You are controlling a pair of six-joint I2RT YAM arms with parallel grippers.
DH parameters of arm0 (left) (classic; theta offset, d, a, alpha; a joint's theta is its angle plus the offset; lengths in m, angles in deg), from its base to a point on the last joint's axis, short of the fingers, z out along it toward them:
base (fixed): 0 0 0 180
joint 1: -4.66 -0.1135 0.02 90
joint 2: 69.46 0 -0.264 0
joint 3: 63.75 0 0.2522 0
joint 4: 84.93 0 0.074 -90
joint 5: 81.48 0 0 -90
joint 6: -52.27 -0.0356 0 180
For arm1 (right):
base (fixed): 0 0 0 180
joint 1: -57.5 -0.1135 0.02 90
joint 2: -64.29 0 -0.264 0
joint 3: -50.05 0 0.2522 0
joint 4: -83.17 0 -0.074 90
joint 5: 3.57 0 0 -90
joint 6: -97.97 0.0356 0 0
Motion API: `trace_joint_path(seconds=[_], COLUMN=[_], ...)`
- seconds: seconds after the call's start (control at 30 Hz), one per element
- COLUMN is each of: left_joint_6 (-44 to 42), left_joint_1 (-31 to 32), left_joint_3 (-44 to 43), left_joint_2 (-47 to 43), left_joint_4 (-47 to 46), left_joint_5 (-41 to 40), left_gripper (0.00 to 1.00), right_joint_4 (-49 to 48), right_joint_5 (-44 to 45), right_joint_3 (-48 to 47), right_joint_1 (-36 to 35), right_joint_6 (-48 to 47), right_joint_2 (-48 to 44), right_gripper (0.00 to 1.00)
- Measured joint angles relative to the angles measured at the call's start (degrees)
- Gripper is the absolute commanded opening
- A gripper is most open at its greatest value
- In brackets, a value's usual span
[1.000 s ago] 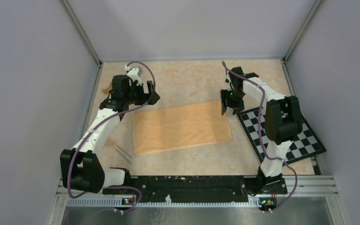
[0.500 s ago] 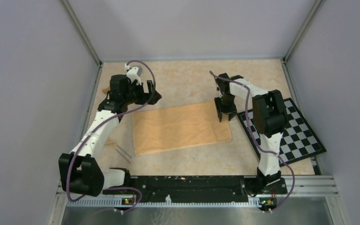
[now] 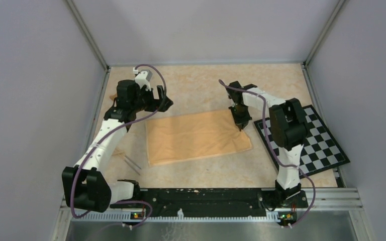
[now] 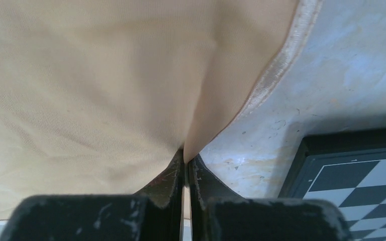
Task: Fold the napkin into a case and place the utensils inside
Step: Pick up the rectangle-folded napkin from the center of the board, then fold the rectangle-folded napkin at the center of the board.
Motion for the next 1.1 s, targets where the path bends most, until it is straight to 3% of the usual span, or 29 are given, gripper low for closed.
trace_joint_path(seconds=[0.3,0.6,0.9,1.1], left_joint_6=[0.00,0.00,0.00,0.00], left_joint_1=[0.02,0.02,0.35,0.35], left_joint_3=[0.00,0.11,0.22,0.22], left_joint_2=[0.00,0.07,0.07,0.07], left_joint_4=[0.00,0.00,0.00,0.00], left_joint_5=[-0.07,-0.04,-0.02,-0.07], left_gripper=[0.99,0.99,0.99,0.99], right_joint_4=[0.87,2.89,2.93,4.07], right_joint_5=[12.20,22.60,28.22,25.83], right_joint_3=[-4.20,-5.38,-5.27,-5.38], right_joint_1=[-5.79,-4.31,-0.17,-4.11], right_joint_6=[-5.92,-11.30,-15.54,-15.34], right_joint_2=[-0.31,-6.34,-8.31,-8.83], right_gripper=[0.00,0.00,0.00,0.00])
